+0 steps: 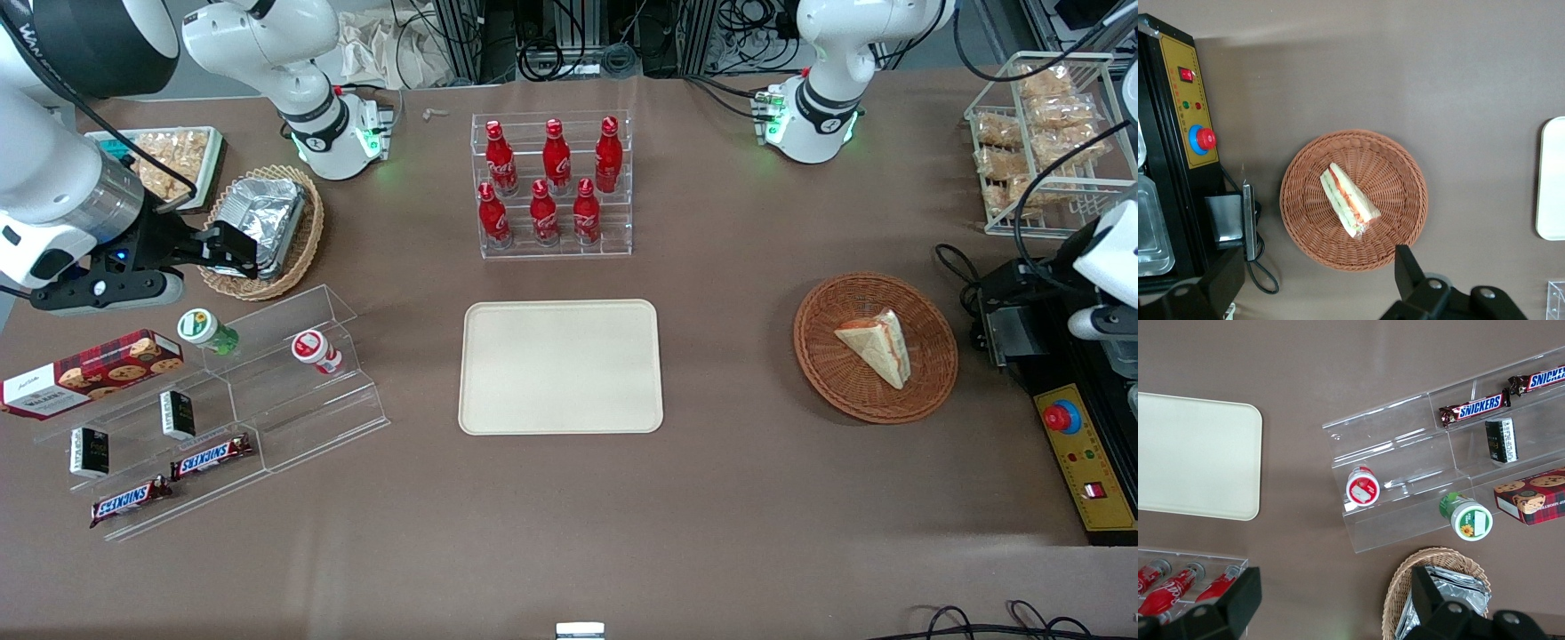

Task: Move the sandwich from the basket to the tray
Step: 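Move the left gripper toward the wicker basket with the sandwich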

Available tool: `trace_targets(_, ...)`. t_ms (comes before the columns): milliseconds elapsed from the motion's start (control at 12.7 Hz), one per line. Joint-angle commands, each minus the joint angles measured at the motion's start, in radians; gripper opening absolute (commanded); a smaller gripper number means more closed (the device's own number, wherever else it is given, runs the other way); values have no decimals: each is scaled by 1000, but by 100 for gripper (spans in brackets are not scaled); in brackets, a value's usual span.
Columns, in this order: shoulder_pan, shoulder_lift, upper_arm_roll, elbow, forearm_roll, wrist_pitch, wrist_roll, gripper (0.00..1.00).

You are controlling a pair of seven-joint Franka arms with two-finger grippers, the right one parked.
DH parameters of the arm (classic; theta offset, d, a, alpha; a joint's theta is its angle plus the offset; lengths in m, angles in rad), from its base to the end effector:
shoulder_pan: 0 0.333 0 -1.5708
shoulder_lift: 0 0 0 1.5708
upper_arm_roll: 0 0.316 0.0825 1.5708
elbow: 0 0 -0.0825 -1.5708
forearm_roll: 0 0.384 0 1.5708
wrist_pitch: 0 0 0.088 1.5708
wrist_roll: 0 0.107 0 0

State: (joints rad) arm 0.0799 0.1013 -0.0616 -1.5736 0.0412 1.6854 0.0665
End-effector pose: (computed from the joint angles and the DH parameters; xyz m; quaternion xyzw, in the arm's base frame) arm 0.5934 0.0165 0.5753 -0.9995 0.0262 -0.0046 0.0176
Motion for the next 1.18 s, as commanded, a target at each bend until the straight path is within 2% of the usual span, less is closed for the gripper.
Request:
trace_targets(0,15,34,-18,55,5,-33,-33,100)
trace_targets(315,15,43,-18,50,-18,-68,-97,100)
trace_targets(551,14,37,-18,-18,-23,-78,-244,100)
trace_targets(709,12,35,-18,-69,-24,-70,-444,100)
trace_targets(866,6,22,-29,-158,-21,15,-615,100)
trace_targets(1102,11,-6,-41,-357,-18,241,-657,100)
